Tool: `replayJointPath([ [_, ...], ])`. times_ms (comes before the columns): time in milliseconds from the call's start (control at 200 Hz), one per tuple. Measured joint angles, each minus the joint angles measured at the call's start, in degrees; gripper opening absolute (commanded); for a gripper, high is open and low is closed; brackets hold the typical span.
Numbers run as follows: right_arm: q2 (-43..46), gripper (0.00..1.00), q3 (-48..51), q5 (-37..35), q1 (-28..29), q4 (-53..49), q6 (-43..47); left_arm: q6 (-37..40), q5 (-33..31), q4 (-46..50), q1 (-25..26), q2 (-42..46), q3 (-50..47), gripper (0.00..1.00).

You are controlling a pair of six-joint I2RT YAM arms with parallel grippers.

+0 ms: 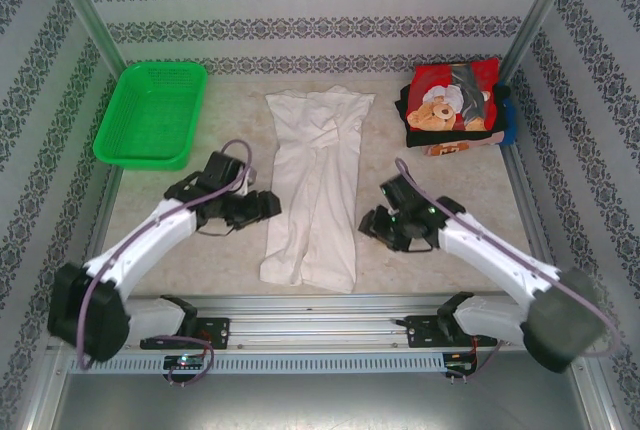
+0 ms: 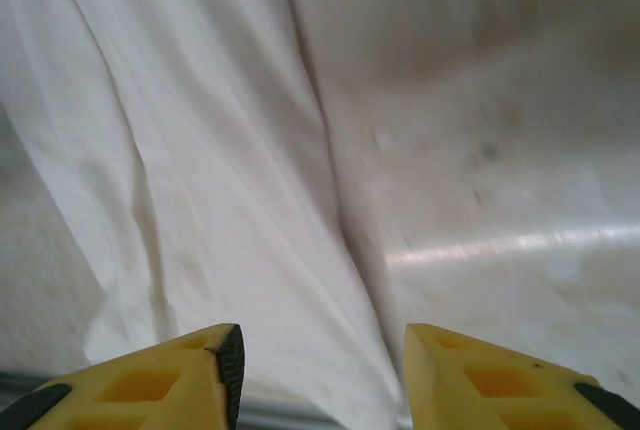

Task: Fold and stack the t-shirts

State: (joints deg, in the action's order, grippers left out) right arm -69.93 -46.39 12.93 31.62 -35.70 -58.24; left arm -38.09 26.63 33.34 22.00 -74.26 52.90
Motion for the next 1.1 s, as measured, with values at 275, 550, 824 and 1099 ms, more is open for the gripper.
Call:
replayJointPath([
  [275, -24.15, 0.24, -20.44, 0.00, -5.97, 7.43, 7.43, 5.66, -1.77, -4.22, -3.02, -26.97, 21.14, 0.60],
  [550, -43.69, 0.15, -35.82, -0.26, -7.78, 10.27, 8.96, 7.76, -1.86, -7.91, -3.39, -41.92, 33.68, 0.56],
  [824, -55.89, 0.13, -46.58, -2.03, -7.78, 6.95, 8.98, 7.21, -0.98, -8.61, -4.42, -52.68, 41.48, 0.54],
  [1099, -67.19, 0.16, -65.46, -2.23, -7.50, -0.87, 9.16, 4.81, -0.76, -9.70, -8.81, -54.31, 43.43, 0.54],
])
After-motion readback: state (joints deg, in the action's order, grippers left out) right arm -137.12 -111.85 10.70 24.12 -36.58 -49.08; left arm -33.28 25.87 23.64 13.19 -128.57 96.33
